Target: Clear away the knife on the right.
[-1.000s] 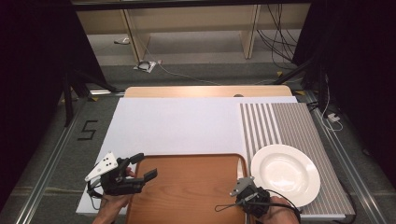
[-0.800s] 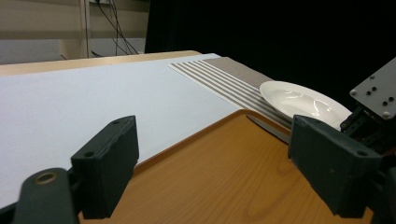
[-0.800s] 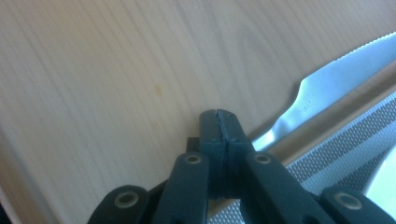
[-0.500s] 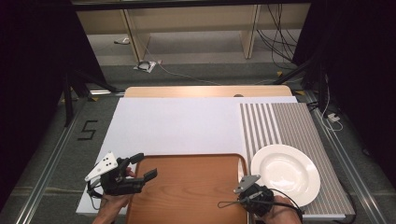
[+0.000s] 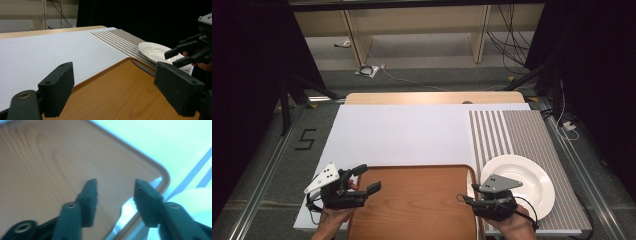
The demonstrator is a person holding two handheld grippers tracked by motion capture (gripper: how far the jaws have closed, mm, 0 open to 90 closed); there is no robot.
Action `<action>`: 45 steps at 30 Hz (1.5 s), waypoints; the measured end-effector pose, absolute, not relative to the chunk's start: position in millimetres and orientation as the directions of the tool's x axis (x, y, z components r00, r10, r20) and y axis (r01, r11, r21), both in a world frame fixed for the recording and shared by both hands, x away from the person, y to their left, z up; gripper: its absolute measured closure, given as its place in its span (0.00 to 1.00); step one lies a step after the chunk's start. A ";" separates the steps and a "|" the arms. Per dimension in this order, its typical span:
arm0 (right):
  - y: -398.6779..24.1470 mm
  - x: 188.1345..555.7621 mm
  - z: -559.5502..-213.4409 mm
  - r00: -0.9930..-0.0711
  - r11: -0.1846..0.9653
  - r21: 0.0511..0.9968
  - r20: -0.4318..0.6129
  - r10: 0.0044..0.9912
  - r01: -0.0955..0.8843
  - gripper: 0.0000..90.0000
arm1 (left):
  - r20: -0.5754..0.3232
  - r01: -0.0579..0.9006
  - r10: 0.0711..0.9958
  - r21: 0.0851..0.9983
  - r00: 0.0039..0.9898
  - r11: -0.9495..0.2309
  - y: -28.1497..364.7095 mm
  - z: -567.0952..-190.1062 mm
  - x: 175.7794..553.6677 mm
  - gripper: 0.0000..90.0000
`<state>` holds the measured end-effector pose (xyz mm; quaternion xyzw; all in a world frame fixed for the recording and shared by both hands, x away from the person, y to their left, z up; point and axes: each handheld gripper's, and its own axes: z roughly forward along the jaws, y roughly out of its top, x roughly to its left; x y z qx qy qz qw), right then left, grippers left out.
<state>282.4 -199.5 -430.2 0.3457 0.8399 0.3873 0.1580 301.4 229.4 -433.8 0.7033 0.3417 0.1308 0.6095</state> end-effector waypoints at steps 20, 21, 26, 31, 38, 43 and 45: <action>-217.6 281.3 -418.9 -0.673 0.213 0.909 0.094 0.734 0.359 0.33 | -0.238 0.337 0.620 0.940 0.748 -0.045 226.4 -435.0 302.4 0.18; -218.1 280.8 -418.7 -0.669 0.207 0.914 0.089 0.738 0.350 0.32 | -0.236 0.337 0.619 0.940 0.749 -0.049 226.4 -435.0 302.4 0.18; -220.5 279.3 -417.7 -0.669 0.180 0.929 0.090 0.738 0.324 0.29 | -0.240 0.341 0.616 0.939 0.750 -0.049 226.1 -435.4 302.4 0.18; -224.6 279.3 -417.8 -0.654 0.157 0.939 0.088 0.751 0.307 0.28 | -0.239 0.344 0.611 0.937 0.755 -0.058 224.8 -436.1 302.1 0.18; -230.8 280.0 -418.8 -0.641 0.141 0.945 0.086 0.762 0.295 0.26 | -0.239 0.345 0.610 0.937 0.755 -0.059 224.9 -435.9 302.1 0.18; -231.7 280.5 -419.6 -0.640 0.135 0.946 0.091 0.763 0.295 0.25 | -0.241 0.345 0.612 0.937 0.754 -0.057 224.8 -436.1 301.9 0.18; -231.2 280.5 -419.6 -0.642 0.136 0.946 0.090 0.762 0.293 0.24 | -0.241 0.345 0.613 0.937 0.752 -0.056 225.0 -436.0 301.8 0.18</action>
